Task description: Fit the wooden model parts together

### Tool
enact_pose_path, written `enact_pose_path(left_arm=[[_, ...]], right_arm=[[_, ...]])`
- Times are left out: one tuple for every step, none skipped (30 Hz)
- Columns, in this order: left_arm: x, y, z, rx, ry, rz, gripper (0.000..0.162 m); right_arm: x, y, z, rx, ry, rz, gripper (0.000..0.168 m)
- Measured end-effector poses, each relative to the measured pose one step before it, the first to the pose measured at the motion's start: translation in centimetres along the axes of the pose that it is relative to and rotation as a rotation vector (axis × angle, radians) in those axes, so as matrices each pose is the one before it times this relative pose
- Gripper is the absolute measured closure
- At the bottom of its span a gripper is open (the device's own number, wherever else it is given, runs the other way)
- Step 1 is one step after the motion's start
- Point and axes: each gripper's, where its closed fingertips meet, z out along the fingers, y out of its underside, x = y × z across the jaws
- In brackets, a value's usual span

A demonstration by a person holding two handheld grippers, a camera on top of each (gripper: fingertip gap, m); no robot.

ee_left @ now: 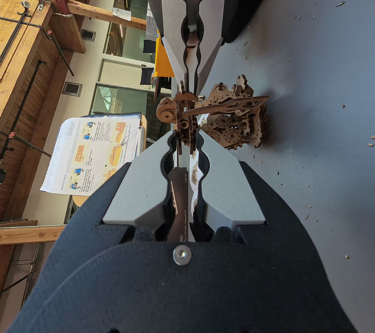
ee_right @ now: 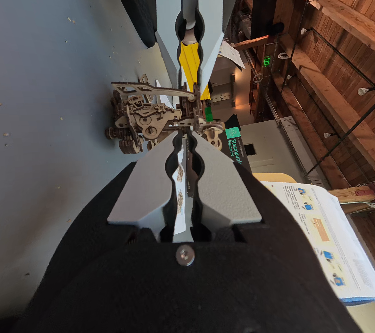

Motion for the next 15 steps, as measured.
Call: enact_pose_path(left_arm=[[0.001,-0.029,0.002,-0.0015,-0.0007,0.0025,0.146],[-0.001,-0.056,-0.005,0.0006,-0.0012,0.0024,0.146],[-0.005,-0.097,-0.011,0.0050,-0.0001,-0.0035,0.146],[-0.016,-0.052,0.004,0.0040,0.0010,-0.0070,0.146],[-0.005,0.028,0.013,0.0004,0.0004,-0.0027,0.146],[-0.005,0.063,0.003,-0.0018,-0.0009,0.0034,0.146],[0.012,0.083,0.013,-0.0042,-0.0004,0.0045,0.146],[0.008,0.040,-0.012,-0.0024,0.0001,0.0032,0.146],[-0.014,-0.035,-0.031,0.0004,0.0002,0.0010,0.146],[-0.019,-0.050,-0.028,0.0005,-0.0002,0.0013,0.147],[-0.003,-0.021,-0.020,-0.0010,-0.0005,0.0023,0.146],[-0.002,0.005,-0.021,-0.0022,-0.0006,0.0028,0.146],[0.001,-0.003,-0.008,-0.0011,-0.0006,0.0021,0.146],[-0.001,0.027,-0.009,-0.0010,0.0000,-0.0002,0.146],[-0.008,0.029,0.002,-0.0011,0.0001,-0.0008,0.146]], right_arm=[[0.090,0.043,-0.154,-0.0065,-0.0052,0.0376,0.164],[-0.051,0.043,-0.220,-0.0056,-0.0162,0.0481,0.165],[-0.088,0.014,-0.266,-0.0036,-0.0206,0.0555,0.167],[-0.005,-0.022,-0.240,0.0006,-0.0173,0.0573,0.167],[-0.116,-0.058,-0.210,0.0060,-0.0283,0.0633,0.167],[0.004,0.043,-0.205,0.0021,-0.0237,0.0701,0.167],[-0.328,0.038,-0.128,0.0024,-0.0479,0.0800,0.167],[-0.655,0.004,-0.006,0.0032,-0.0693,0.0924,0.167],[-0.242,-0.025,0.072,0.0043,-0.0401,0.0864,0.166],[-0.155,-0.075,0.173,0.0089,-0.0333,0.0657,0.164],[0.011,0.093,0.194,-0.0046,-0.0214,0.0479,0.160],[0.428,0.058,0.097,-0.0025,0.0101,0.0298,0.156],[0.487,-0.116,-0.028,0.0117,0.0198,0.0214,0.154],[0.264,-0.221,-0.122,0.0179,0.0083,0.0234,0.154],[0.183,-0.117,-0.122,0.0084,0.0052,0.0198,0.155]])
